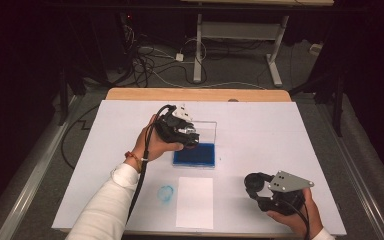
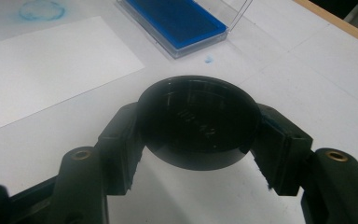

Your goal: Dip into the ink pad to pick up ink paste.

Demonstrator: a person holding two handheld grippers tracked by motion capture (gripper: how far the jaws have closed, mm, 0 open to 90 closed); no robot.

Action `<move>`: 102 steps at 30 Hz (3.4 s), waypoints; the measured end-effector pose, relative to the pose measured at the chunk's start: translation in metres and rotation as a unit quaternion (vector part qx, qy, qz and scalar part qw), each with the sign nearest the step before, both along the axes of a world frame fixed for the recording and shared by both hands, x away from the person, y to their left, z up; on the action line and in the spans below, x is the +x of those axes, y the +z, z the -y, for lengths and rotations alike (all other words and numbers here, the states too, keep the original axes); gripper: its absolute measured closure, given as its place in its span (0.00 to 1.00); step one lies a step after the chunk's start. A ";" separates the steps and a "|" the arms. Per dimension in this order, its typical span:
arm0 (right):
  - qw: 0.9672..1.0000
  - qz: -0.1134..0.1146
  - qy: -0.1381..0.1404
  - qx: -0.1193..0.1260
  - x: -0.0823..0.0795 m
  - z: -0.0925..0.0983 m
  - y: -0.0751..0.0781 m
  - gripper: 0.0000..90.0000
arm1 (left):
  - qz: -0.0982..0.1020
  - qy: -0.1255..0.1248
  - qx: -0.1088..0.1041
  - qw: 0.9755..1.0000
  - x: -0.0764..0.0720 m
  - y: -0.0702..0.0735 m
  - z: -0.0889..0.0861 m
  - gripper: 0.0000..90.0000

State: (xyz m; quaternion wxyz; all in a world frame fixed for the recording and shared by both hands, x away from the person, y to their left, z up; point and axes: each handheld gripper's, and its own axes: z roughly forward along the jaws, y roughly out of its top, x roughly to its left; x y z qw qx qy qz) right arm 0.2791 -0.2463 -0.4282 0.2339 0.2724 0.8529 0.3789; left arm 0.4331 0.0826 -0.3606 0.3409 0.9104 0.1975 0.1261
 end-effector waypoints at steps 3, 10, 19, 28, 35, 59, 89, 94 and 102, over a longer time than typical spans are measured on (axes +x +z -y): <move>1.000 0.000 0.000 -0.001 0.000 0.000 0.000 0.43 | 0.001 0.000 -0.001 1.000 0.000 0.001 0.001 0.61; 1.000 0.001 0.002 -0.002 -0.001 0.000 0.000 0.43 | 0.005 -0.003 -0.004 1.000 -0.002 0.004 0.003 0.61; 1.000 0.001 0.002 -0.004 -0.001 -0.001 0.000 0.43 | 0.008 -0.011 -0.006 1.000 -0.004 0.006 0.007 0.61; 1.000 0.001 0.002 -0.006 -0.001 0.000 0.000 0.43 | 0.007 -0.014 -0.007 1.000 -0.003 0.008 0.011 0.61; 1.000 0.001 0.002 -0.007 -0.001 0.000 0.000 0.43 | 0.001 -0.018 -0.007 1.000 -0.003 0.004 0.015 0.61; 1.000 -0.006 0.001 -0.012 0.001 -0.001 -0.005 0.43 | -0.045 0.006 0.018 0.999 0.011 -0.057 -0.001 0.61; 1.000 -0.008 0.004 -0.018 0.000 -0.003 -0.006 0.43 | -0.058 0.018 -0.027 0.998 0.007 -0.067 -0.010 0.61; 1.000 -0.006 0.005 -0.017 0.000 -0.003 -0.005 0.43 | -0.059 0.023 -0.041 0.997 0.006 -0.069 -0.012 0.61; 1.000 -0.009 0.003 -0.017 0.000 -0.003 -0.005 0.43 | -0.059 0.024 -0.035 0.997 0.006 -0.069 -0.010 0.61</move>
